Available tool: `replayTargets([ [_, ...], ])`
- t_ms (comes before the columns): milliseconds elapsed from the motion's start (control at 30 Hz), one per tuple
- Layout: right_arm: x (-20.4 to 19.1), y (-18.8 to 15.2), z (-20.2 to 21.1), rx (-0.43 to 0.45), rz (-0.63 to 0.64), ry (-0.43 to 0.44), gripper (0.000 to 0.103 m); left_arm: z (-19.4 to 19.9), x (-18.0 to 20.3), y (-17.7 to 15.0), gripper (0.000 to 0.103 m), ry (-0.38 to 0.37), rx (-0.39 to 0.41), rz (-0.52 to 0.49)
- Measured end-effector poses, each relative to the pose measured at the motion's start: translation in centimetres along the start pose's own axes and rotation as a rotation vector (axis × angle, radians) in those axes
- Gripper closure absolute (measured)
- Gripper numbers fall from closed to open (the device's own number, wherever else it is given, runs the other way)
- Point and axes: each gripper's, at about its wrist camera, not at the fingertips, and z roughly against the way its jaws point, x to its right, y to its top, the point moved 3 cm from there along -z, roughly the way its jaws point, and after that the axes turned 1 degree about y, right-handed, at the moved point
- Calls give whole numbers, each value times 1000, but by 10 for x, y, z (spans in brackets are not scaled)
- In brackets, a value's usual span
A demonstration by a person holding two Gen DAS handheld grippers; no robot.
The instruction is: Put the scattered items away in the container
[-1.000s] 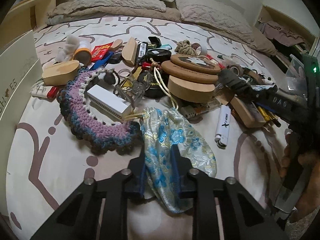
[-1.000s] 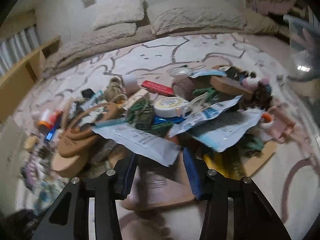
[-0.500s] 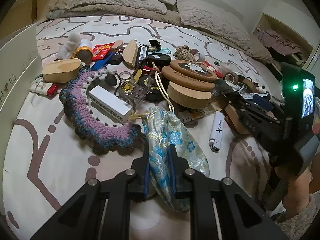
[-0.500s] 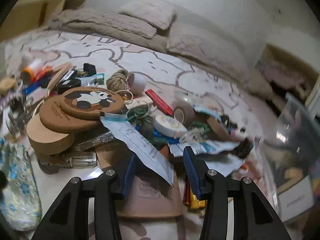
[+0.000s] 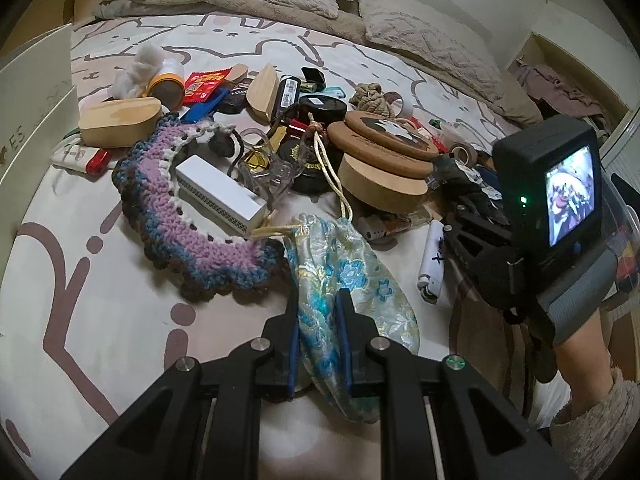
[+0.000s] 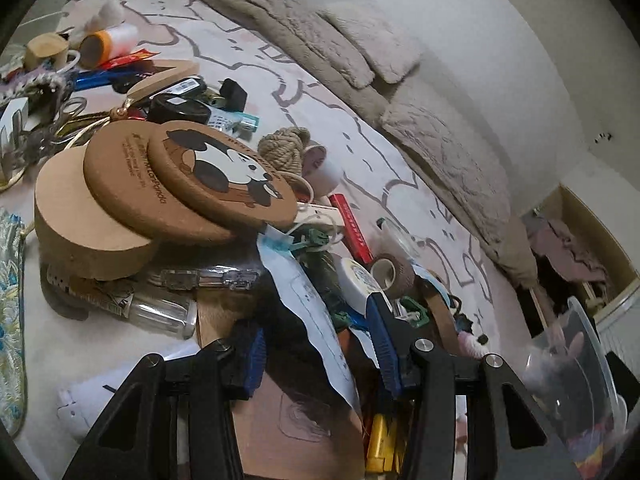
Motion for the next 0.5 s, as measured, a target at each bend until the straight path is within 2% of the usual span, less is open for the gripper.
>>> replayTargets([
  [67, -2, 0, 0, 15, 16, 14, 62, -3, -2, -1, 84, 6, -13, 7],
  [100, -3, -1, -1, 18, 25, 19, 72, -5, -3, -1, 75, 10, -23, 14],
  [133, -5, -1, -3, 18, 36, 13, 75, -6, -4, -2, 72, 10, -29, 21],
  [233, -5, -2, -4, 23, 40, 8, 77, -7, -5, -2, 69, 0, -33, 31],
  [300, 0, -1, -2, 22, 4, 33, 79, -8, -5, -3, 58, -19, -34, 40],
  [367, 5, 1, 1, 24, -39, 66, 85, -8, -4, -4, 53, -40, -36, 50],
  [500, 17, 4, 12, 44, -118, 111, 85, -10, 0, -5, 52, -34, -35, 42],
])
